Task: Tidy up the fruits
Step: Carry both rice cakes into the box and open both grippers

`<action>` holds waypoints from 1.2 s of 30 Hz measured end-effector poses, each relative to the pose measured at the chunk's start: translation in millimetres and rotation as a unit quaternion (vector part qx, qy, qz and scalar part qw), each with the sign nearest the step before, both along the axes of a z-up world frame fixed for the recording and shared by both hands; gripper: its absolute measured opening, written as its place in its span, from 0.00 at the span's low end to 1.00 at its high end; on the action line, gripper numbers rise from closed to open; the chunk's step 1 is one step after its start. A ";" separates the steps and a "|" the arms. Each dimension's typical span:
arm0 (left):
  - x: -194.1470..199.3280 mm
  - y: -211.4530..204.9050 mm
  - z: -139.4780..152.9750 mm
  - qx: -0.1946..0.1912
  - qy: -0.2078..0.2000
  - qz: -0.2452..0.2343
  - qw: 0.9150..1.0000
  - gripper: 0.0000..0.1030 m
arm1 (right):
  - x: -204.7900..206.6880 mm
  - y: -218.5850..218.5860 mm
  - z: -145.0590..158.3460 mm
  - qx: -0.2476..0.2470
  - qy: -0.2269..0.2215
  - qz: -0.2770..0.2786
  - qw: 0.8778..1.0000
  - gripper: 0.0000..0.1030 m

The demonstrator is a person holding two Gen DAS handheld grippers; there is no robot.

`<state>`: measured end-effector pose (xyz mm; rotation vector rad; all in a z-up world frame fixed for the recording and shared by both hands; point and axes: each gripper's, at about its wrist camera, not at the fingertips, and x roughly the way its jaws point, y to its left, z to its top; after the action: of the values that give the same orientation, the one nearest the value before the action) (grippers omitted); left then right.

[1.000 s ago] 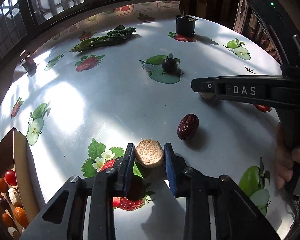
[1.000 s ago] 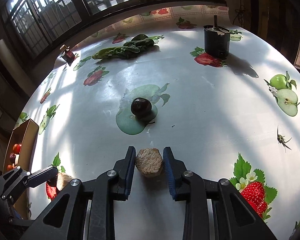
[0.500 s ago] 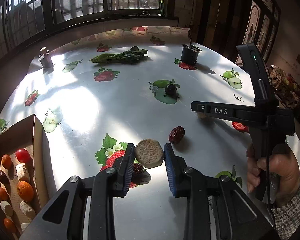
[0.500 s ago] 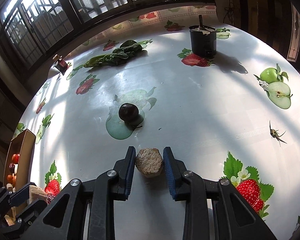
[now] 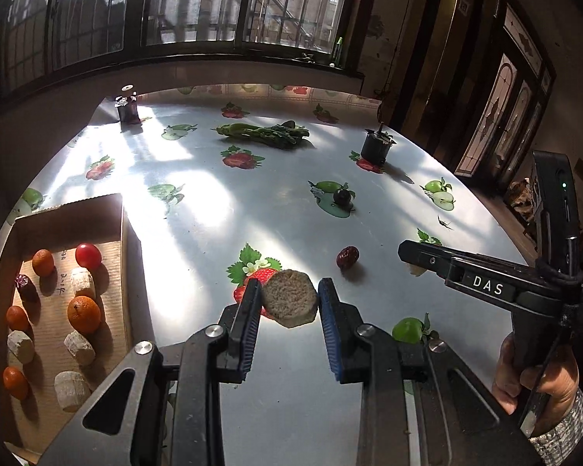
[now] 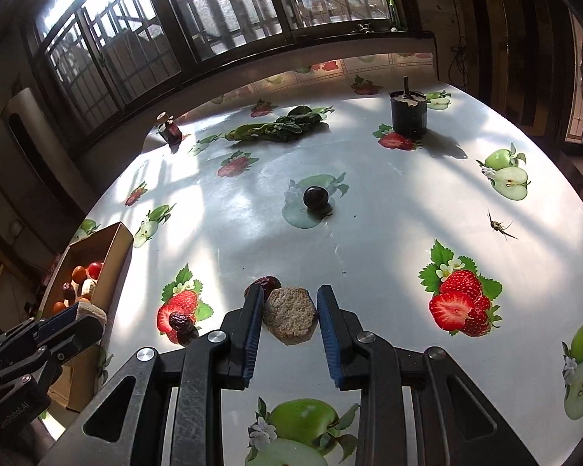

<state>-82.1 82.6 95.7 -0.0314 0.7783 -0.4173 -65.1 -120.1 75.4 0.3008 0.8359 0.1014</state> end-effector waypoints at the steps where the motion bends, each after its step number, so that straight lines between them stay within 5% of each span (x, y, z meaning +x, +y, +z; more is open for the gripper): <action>1: -4.3 9.2 2.0 -0.003 -0.001 0.009 1.000 0.28 | -1.9 6.2 1.7 0.010 0.000 0.010 1.000 0.30; 6: -24.4 71.0 9.2 -0.015 -0.009 0.075 0.997 0.28 | -11.0 44.7 15.0 0.061 -0.015 0.068 0.996 0.30; 16: -45.6 184.9 -0.9 -0.023 0.003 0.201 0.979 0.28 | -5.0 127.2 18.5 0.170 0.004 0.188 0.967 0.30; 22: -46.8 223.9 -24.1 0.002 0.030 0.256 0.966 0.28 | -12.9 190.1 13.5 0.107 0.011 0.247 0.963 0.30; 30: -44.4 224.6 -45.6 0.009 0.055 0.247 0.967 0.28 | -21.1 261.5 -11.6 0.022 0.019 0.305 0.952 0.30; 36: -41.9 218.2 -51.9 0.051 0.052 0.267 0.961 0.28 | -20.2 282.6 -33.7 -0.029 0.027 0.317 0.947 0.30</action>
<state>-123.9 300.8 43.8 -0.1639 0.8572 0.1386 -85.3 162.5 41.7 -0.0323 0.9648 0.6720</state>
